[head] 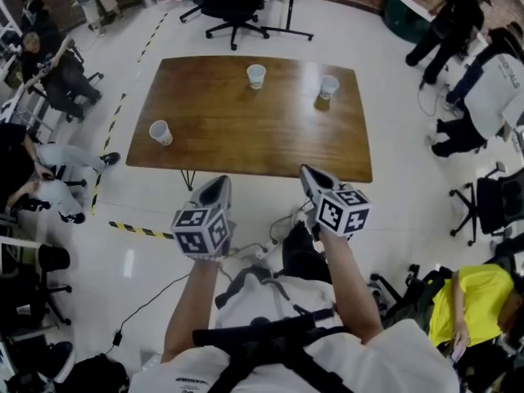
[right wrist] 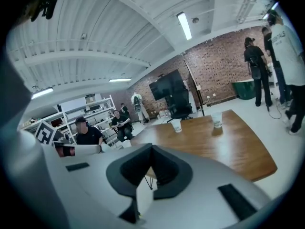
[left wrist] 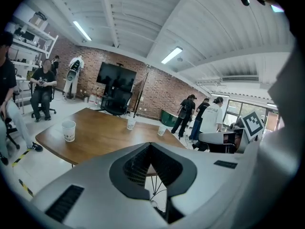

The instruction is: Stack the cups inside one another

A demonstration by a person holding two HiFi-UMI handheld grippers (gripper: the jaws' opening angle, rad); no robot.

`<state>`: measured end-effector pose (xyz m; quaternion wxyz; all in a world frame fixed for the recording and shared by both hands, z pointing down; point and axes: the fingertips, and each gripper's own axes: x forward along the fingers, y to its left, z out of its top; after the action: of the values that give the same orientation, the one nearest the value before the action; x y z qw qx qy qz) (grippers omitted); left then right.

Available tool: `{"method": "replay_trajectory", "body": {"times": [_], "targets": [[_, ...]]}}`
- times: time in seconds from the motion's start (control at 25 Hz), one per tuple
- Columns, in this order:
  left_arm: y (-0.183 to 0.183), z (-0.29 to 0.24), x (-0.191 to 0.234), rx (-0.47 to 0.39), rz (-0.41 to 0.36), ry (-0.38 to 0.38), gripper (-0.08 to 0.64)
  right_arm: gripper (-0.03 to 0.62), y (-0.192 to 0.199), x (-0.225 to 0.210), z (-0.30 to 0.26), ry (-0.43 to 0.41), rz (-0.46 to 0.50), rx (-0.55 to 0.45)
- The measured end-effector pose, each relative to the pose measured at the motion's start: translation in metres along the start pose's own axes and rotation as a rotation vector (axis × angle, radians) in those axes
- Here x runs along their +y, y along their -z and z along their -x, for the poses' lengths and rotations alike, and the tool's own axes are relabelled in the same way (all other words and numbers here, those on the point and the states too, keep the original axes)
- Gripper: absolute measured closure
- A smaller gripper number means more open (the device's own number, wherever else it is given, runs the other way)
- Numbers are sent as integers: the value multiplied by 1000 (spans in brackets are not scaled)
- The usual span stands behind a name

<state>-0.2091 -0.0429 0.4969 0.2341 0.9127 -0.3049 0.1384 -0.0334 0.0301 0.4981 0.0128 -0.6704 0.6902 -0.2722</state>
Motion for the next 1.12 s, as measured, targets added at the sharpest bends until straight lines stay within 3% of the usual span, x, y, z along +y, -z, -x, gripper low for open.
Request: {"method": "replay_trajectory", "body": {"times": [0.72,1.12], "targets": [[-39,-78,-18,20,-46,1,560,580,-46,-47,-44,-43,2,1],[-55,-162,-38,124,-128,100,560,580,-75,-102,-81,-18,-35,-14]]}}
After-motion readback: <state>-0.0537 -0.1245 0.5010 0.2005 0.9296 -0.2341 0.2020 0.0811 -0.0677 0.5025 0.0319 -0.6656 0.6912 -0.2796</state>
